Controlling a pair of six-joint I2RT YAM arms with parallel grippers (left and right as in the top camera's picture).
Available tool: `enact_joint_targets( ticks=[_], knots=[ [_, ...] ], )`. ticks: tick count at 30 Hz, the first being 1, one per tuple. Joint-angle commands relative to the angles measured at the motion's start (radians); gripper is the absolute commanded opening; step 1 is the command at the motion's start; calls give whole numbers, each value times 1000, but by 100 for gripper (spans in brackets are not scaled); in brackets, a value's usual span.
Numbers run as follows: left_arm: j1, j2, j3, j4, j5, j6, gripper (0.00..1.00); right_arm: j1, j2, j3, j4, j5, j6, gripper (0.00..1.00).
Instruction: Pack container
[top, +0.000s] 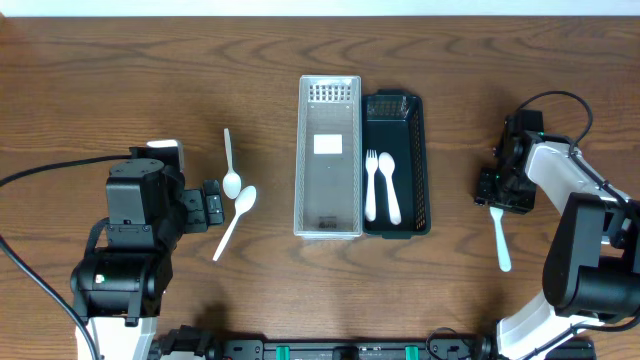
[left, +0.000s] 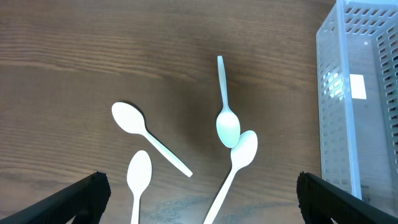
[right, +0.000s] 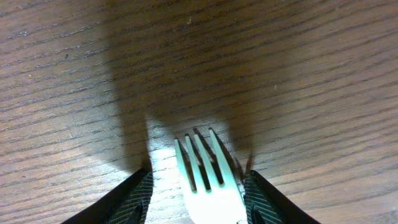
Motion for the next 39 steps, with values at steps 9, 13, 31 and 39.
enact_joint_targets(
  ticks=[9, 13, 31, 39],
  knots=[
    [3, 0, 17, -3, -5, -9, 98, -6, 35, -34, -24, 35, -4, 45],
    [3, 0, 17, -3, -5, -9, 98, -7, 35, -34, -28, 39, -5, 43],
    [3, 0, 17, -3, -5, -9, 98, -21, 35, -34, -25, 60, -8, 21],
    [3, 0, 17, -3, -5, -9, 98, -21, 35, -34, -25, 60, -8, 17]
  ],
)
